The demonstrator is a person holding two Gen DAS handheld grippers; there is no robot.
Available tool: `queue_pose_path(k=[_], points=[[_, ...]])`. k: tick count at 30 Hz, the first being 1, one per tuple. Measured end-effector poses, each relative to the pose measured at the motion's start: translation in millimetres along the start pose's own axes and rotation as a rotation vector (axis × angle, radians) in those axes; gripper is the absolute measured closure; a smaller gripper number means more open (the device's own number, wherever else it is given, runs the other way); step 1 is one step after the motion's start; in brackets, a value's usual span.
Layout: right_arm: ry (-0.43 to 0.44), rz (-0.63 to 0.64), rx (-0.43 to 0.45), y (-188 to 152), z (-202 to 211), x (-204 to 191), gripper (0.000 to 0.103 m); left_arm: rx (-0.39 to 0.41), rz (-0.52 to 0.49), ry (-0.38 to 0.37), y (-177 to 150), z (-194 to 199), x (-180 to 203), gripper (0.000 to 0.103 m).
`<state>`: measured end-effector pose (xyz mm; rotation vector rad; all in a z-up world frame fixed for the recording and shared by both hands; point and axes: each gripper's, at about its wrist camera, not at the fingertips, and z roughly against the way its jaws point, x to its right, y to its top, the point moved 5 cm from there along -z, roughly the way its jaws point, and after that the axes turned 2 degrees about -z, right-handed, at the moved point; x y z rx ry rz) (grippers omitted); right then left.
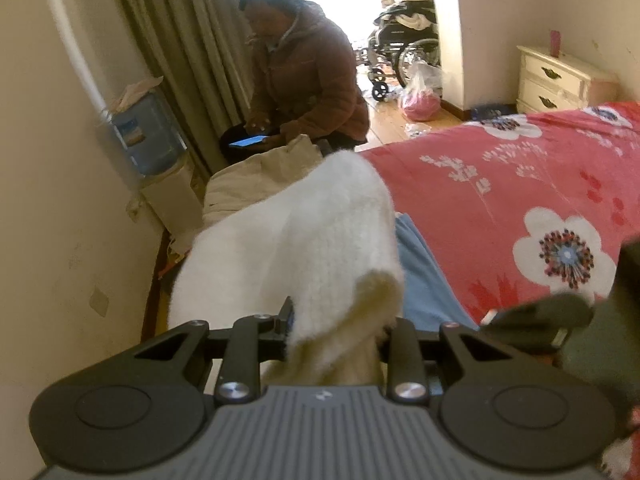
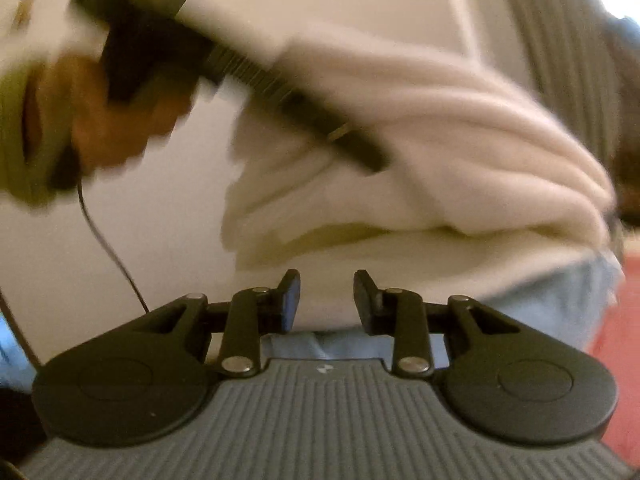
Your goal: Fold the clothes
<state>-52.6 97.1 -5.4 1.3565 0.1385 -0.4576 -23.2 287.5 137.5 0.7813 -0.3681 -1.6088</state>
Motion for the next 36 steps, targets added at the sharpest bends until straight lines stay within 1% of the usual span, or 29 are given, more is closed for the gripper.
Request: queue_pose_path(k=[3,4,5,6,7,8,9,11,12,14,16,17,19,23,25,28,30,33,36], points=[[-0.045,-0.152,0.026,-3.7,19.8,29.0,0.073,-0.029,-0.104,0.013,-23.6,-14.7,28.5,0.070],[-0.059,-0.217,0.024,-5.9,24.5,40.3,0.072,-0.038,-0.137,0.021,-32.5,-20.2,38.3,0.065],[-0.063,-0.295,0.021,-5.5,28.9,54.3,0.071,-0.026,-0.162,0.034,-39.6,-22.3,46.2,0.058],[-0.051,-0.388,0.030,-3.9,33.4,68.5,0.070,-0.014,-0.188,0.047,-46.7,-24.3,54.1,0.055],[-0.029,-0.490,0.048,-3.3,37.1,80.6,0.067,-0.002,-0.211,0.058,-52.9,-25.1,61.3,0.049],[-0.007,-0.592,0.067,-2.6,40.8,92.7,0.059,0.013,-0.222,0.062,-55.9,-21.8,65.6,0.046],[0.022,-0.685,0.091,-1.8,42.5,101.7,0.056,0.023,-0.217,0.057,-58.7,-16.5,67.5,0.045],[0.087,-0.834,0.139,-2.9,46.6,107.9,0.043,0.036,-0.186,0.039,-64.6,-3.9,65.1,0.042],[0.107,-0.878,0.147,-6.4,48.5,102.4,0.041,0.043,-0.134,0.031,-67.4,1.4,54.2,0.042],[0.133,-0.937,0.139,-5.7,44.3,97.5,0.032,0.058,-0.031,0.014,-73.0,12.0,32.5,0.042],[0.152,-0.982,0.126,-3.9,39.7,93.9,0.029,0.073,0.072,-0.003,-78.5,22.6,10.7,0.042],[0.156,-0.995,0.120,-3.0,38.3,91.1,0.027,0.080,0.124,-0.011,-81.2,27.9,-0.2,0.042],[0.161,-1.008,0.114,2.7,33.9,87.1,0.026,0.094,0.227,-0.028,-86.6,38.6,-22.1,0.042],[0.139,-1.015,0.071,5.1,33.0,79.4,0.023,0.121,0.436,-0.055,-98.1,56.8,-67.7,0.038],[0.125,-1.025,0.029,2.4,24.3,75.4,0.021,0.116,0.561,-0.025,-109.5,41.6,-100.4,0.038],[0.111,-1.025,-0.026,0.5,15.4,65.0,0.019,0.116,0.759,-0.109,-127.8,12.2,-132.0,0.038],[0.094,-1.010,-0.045,1.6,9.8,59.7,0.017,0.118,0.880,-0.165,-138.8,-6.3,-150.4,0.037],[0.073,-1.008,-0.063,2.2,-0.9,58.0,0.016,0.150,0.937,-0.228,-146.4,-25.1,-149.0,0.032],[0.065,-1.021,-0.073,3.0,-11.7,58.4,0.015,0.139,0.972,-0.242,-152.5,-43.8,-151.7,0.031]])
